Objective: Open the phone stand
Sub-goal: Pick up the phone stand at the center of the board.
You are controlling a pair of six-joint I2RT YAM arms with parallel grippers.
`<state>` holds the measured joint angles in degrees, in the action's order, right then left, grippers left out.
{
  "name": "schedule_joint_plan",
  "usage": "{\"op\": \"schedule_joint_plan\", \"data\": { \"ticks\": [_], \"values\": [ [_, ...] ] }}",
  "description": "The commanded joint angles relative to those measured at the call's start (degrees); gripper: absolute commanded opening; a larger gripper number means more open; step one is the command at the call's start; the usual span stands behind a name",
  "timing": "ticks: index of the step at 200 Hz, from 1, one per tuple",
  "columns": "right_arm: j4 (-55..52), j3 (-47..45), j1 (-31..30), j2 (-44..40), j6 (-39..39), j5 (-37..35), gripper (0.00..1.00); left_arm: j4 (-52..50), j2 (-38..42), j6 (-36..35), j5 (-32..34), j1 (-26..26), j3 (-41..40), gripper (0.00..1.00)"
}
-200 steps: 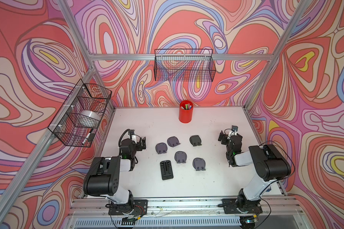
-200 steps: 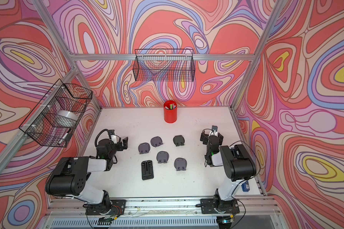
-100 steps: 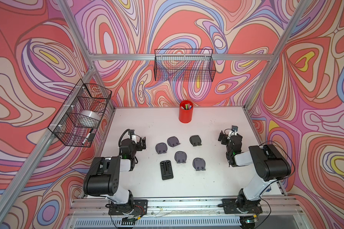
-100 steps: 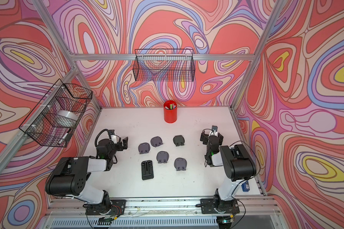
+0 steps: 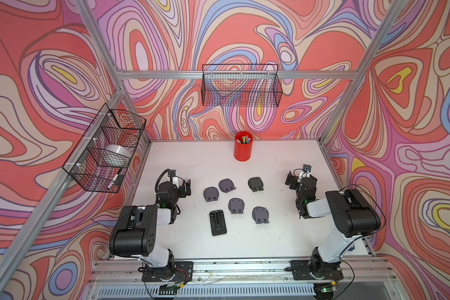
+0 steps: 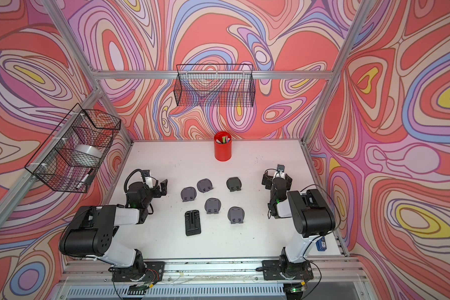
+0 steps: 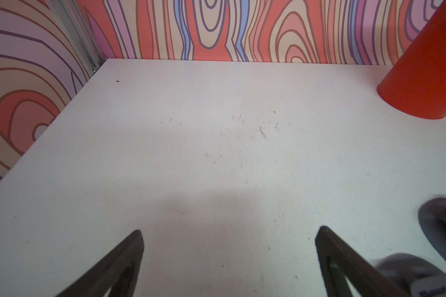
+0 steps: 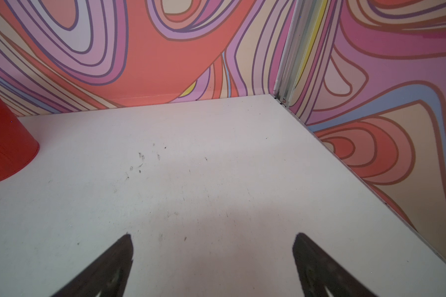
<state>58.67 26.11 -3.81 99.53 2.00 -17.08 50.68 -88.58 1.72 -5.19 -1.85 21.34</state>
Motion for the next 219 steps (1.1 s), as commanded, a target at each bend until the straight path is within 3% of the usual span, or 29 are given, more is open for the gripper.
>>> {"op": "schedule_joint_plan", "data": {
  "ticks": [1, 17, 35, 50, 62, 84, 103, 120, 146, 196, 219],
  "values": [
    [0.6, -0.9, 0.2, -1.1, -0.3, 0.2, 0.98, -2.1, 1.7, 0.6, 2.7, 0.2, 0.8, 1.0],
    [-2.3, -1.3, 0.3, -5.0, -1.0, 1.4, 0.98, -11.4, 7.1, 2.0, 6.4, 0.2, 3.2, 1.0],
    [-16.4, 1.7, 0.2, -13.2, 1.9, -1.5, 0.99, -22.3, 14.3, 3.8, 8.3, 0.2, 6.7, 1.0],
    [-41.1, 8.8, 0.3, -20.1, 14.1, -7.9, 0.98, -28.3, 18.9, 12.0, 13.7, 0.1, 9.3, 1.0],
    [-57.1, 15.2, 0.2, -23.0, 16.9, -7.2, 0.99, -35.4, 21.5, 20.8, 19.2, -0.2, 11.9, 1.0],
    [-73.6, 22.9, 0.3, -25.7, 21.4, 0.6, 0.99, -44.5, 23.0, 21.7, 11.3, -1.0, 17.1, 1.0],
    [-87.6, 31.7, -0.3, -23.0, 23.9, 6.0, 0.99, -51.4, 22.7, 23.7, 8.8, -0.9, 21.1, 1.0],
    [-95.7, 38.0, -4.8, -19.5, 23.6, 4.6, 0.98, -54.7, 22.9, 25.7, 7.3, -0.7, 22.3, 1.0],
    [-106.1, 48.8, -14.4, -11.5, 22.3, -3.8, 0.98, -57.4, 24.3, 27.9, 4.8, 0.4, 22.6, 1.0],
    [-109.4, 59.6, -23.4, 1.7, 20.2, -2.2, 0.99, -62.8, 26.9, 28.6, 4.5, 4.1, 24.6, 1.0],
    [-109.7, 62.0, -25.2, 7.3, 20.0, 0.4, 0.94, -63.2, 28.3, 28.6, 4.6, 5.2, 24.5, 1.0]
  ]
}}
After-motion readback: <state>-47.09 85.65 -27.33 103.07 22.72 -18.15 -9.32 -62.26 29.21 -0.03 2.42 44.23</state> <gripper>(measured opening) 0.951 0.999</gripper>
